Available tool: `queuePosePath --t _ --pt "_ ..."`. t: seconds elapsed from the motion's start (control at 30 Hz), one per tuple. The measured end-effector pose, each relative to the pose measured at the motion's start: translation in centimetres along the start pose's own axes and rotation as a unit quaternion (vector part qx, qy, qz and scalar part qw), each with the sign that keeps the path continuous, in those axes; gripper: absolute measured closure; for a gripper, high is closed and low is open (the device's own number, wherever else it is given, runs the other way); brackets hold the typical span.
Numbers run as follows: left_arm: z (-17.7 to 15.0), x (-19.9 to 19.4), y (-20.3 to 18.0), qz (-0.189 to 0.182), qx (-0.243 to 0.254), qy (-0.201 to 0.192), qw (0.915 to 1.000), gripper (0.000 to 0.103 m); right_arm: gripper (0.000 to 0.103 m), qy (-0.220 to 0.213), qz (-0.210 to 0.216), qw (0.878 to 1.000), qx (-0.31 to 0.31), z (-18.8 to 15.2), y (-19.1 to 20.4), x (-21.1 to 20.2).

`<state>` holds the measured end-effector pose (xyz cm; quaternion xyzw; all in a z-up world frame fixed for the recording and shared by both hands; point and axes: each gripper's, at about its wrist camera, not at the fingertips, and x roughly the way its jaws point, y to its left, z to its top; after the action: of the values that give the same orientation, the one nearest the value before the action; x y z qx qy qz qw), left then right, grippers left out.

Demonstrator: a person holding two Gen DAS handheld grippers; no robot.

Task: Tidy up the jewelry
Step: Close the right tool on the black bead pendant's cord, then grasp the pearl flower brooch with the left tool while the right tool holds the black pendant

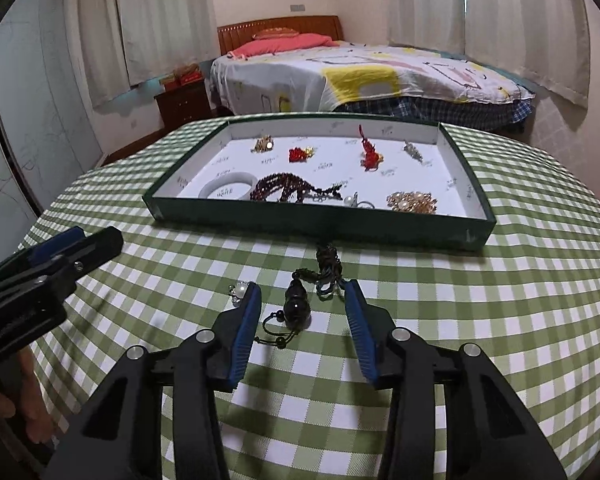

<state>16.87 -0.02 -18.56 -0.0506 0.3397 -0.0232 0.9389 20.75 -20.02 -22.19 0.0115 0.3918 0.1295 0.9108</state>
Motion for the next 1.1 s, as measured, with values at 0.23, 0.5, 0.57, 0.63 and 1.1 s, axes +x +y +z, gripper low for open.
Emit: queuePosePath --t 0.23,0.5,0.57,0.63,1.1 --pt "-0.1 0.5 0.4 0.0 -0.004 0.007 1.0 0.032 0.066 0.03 -0.006 1.0 -0.003 0.3 0.4 1.7" --pt "-0.3 1.1 0.0 -0.002 -0.003 0.016 0.9999 0.032 0.084 0.057 0.002 0.998 0.001 0.2 -0.1 2.7" --pt "-0.4 1.1 -0.3 -0.004 0.0 0.017 0.9998 0.032 0.085 0.054 0.0 0.999 -0.001 0.2 -0.1 2.5" --pt "-0.4 1.2 -0.6 -0.005 0.003 0.017 0.9998 0.032 0.085 0.044 -0.003 0.999 0.001 0.1 -0.5 2.0" --pt "-0.5 2.0 -4.1 -0.02 0.026 0.026 0.9991 0.032 0.085 -0.001 -0.039 0.998 0.038 0.8 -5.9 -2.3"
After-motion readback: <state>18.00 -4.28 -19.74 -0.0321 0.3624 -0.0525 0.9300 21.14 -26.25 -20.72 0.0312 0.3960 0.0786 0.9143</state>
